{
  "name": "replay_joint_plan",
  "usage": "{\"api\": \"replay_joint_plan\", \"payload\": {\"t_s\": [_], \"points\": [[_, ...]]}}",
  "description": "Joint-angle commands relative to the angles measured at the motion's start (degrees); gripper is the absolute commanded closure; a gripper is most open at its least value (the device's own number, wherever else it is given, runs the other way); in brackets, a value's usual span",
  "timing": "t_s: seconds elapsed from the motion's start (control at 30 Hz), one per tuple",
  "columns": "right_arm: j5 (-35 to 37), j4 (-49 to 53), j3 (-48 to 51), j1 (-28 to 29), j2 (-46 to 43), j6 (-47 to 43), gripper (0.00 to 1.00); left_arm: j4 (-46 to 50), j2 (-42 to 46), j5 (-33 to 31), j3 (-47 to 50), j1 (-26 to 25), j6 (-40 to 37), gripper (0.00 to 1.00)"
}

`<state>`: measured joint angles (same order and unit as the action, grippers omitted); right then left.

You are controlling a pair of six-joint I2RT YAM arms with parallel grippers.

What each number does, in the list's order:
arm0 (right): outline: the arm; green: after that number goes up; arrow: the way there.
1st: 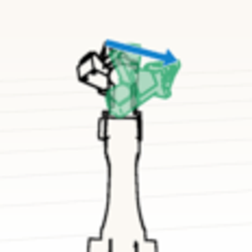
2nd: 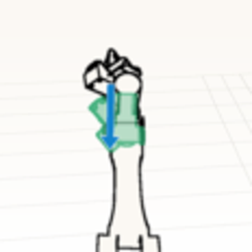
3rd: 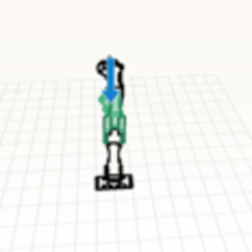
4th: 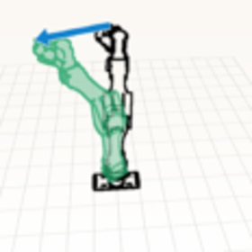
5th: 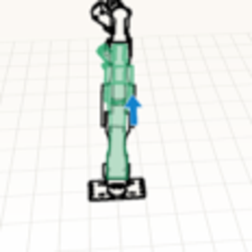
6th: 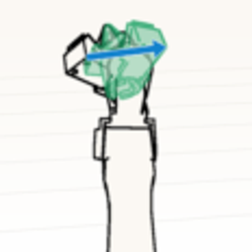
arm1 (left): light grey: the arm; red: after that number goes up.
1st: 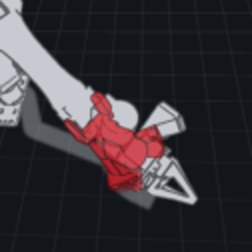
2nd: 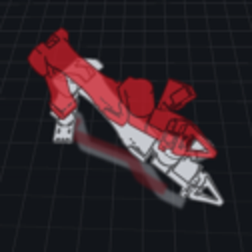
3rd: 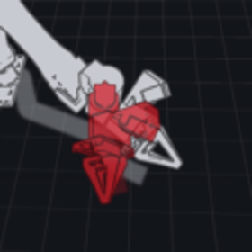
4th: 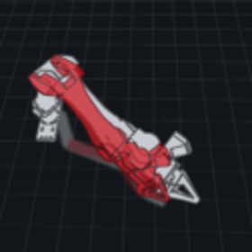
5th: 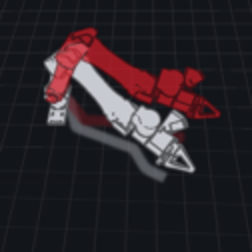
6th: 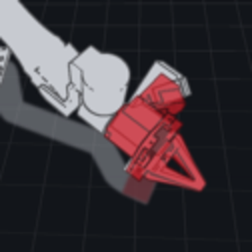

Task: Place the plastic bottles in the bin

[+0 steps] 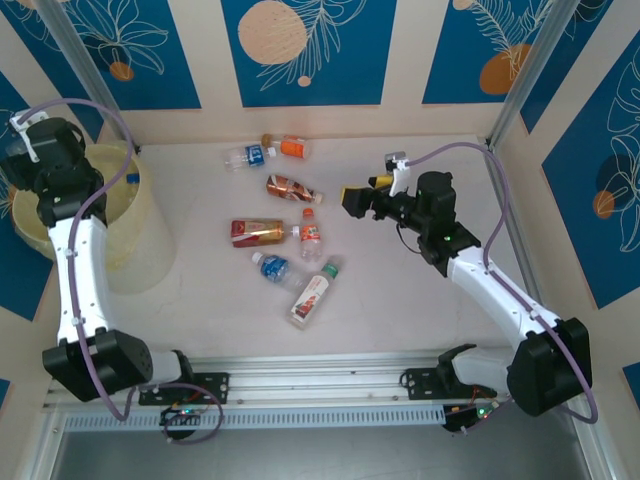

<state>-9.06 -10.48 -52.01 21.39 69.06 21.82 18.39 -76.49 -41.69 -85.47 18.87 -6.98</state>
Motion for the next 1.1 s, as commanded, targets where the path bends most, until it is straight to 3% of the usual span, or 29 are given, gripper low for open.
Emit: {"api": "replay_joint_plan", "payload": {"t_s": [0.0,0.1,0.2,0.33,0.67,0.83,1.07], "points": [[-0.30,1.99,-2.72,0.10,0.65,-1.23,0.01,-3.67,-3.98,-5.30,0.86,1.75,-3.49,0.43],[0.24,2.93,-3.35,0.06,0.51,-1.84,0.01,-3.25,-5.82,-5.94,0.90,2.05,-3.12,0.38],[0.53,3.32,-3.78,0.03,0.34,-2.20,0.01,-3.25,-7.80,-9.71,0.87,2.10,-1.84,0.18],[0.27,4.13,-4.14,0.02,0.17,-2.16,0.01,2.63,-12.34,-14.61,-3.47,1.98,0.22,0.05],[0.66,3.87,-2.84,0.08,-0.59,-1.78,0.01,9.70,-12.17,-5.18,-7.53,-2.69,7.09,0.00],[1.96,4.59,-2.59,0.15,-0.58,-1.64,0.01,13.09,-10.70,-1.08,-9.74,-8.85,10.40,0.00],[8.01,5.54,-0.50,0.15,-0.56,1.85,0.01,13.18,-9.06,-4.33,-11.66,-27.64,11.91,0.00]]}}
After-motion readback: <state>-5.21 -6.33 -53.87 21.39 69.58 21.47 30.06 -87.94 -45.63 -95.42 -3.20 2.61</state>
